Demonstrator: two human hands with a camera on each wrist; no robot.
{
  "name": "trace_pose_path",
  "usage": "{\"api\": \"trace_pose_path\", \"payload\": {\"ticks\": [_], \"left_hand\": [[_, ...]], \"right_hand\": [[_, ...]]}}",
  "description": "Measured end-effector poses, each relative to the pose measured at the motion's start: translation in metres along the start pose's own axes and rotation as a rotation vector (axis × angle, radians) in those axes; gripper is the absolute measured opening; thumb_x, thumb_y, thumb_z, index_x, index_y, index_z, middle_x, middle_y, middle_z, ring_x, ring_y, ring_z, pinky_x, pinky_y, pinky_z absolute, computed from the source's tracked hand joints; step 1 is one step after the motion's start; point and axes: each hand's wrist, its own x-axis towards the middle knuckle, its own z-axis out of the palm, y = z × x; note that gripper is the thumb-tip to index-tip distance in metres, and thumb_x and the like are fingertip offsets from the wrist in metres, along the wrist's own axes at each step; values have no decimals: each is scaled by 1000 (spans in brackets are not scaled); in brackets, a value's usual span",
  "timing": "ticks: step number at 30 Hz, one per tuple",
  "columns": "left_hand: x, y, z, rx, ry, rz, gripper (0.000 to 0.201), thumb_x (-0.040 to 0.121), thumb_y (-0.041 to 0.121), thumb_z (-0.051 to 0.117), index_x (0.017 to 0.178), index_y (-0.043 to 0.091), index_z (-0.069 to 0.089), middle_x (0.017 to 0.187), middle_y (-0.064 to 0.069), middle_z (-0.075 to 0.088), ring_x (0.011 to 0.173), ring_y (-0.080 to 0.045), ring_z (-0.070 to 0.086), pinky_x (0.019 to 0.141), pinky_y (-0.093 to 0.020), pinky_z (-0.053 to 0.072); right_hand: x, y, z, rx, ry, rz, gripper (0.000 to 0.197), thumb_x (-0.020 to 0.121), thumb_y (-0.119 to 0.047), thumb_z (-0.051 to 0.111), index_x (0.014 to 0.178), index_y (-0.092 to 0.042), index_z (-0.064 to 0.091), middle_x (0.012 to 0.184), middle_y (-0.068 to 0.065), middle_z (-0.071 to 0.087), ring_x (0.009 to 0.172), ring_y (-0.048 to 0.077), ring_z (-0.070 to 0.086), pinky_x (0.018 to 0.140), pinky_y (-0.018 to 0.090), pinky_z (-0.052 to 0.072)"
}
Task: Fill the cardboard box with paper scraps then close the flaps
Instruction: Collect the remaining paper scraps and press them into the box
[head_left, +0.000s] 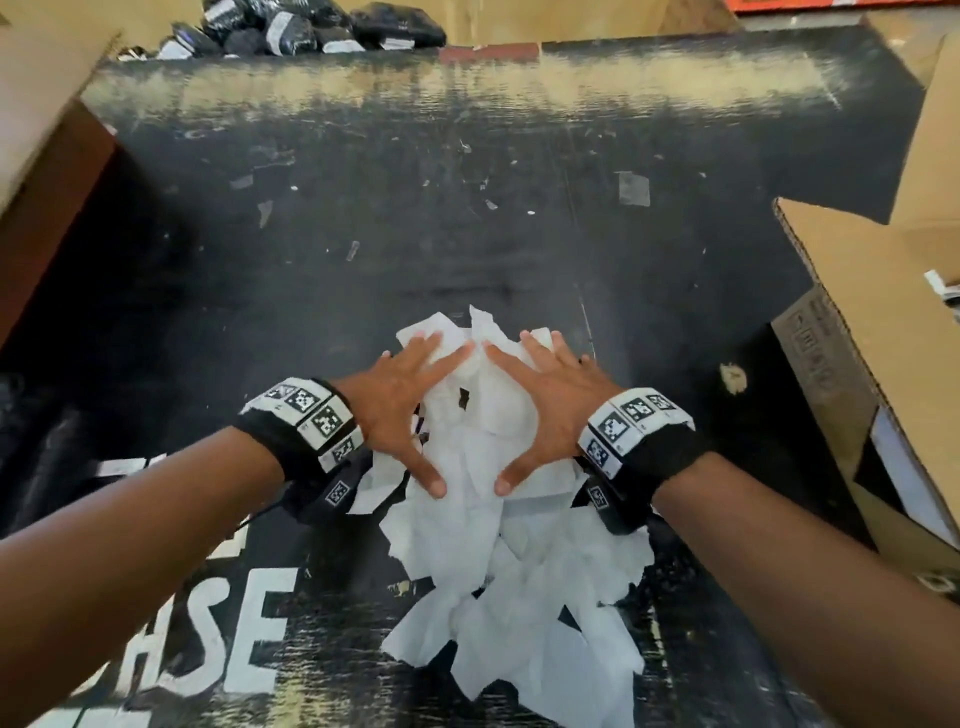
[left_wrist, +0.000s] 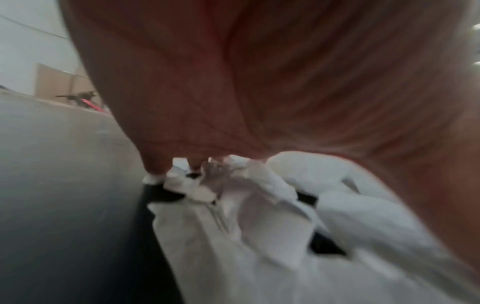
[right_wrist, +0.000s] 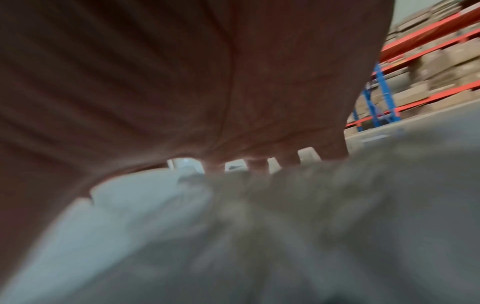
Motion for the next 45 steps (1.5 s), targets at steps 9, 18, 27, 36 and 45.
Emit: {"api": "trace_pose_path", "payload": {"ticks": [9,18,27,36,45], "left_hand": [[-13,24,22,-191,400,20,44,69,40,85,96,22,56,102,6,65,99,-29,65,76,-34,49],[-41,61,-16,-300,780,49,15,80,27,68,89,14,65,73,3,68,67,-22,64,60,-32,48],[-105,102,42,-174,901,282,54,83,18,80,134,17,63,136,6,61,123,-10,59,103,-16,43],[-138,102,138,49,310,265,120,62,94,59,160,41,14,170,-3,-4,155,-23,-17,125,-57,-1],[-162,79,85,-200,551,-56,127,53,96,64,158,46,14,169,9,-6,156,-18,-14,120,-65,18]], "right_hand": [[22,-27,11,-48,324,-174,42,75,-46,70,111,-27,58,110,-3,64,107,25,58,93,29,36],[-12,-38,-50,62,524,-133,5,83,-34,55,87,-31,55,86,-6,63,84,24,63,68,30,41],[-127,-41,-6,141,618,-305,63,74,-44,74,132,-29,56,129,-3,57,115,19,54,94,34,45],[-169,-30,115,-120,186,-229,138,56,-94,57,157,-34,-14,163,5,-28,149,29,-26,120,59,8],[-211,-24,67,9,249,-197,149,40,-97,63,156,-42,-14,163,-4,-29,148,24,-30,121,57,-3]]}}
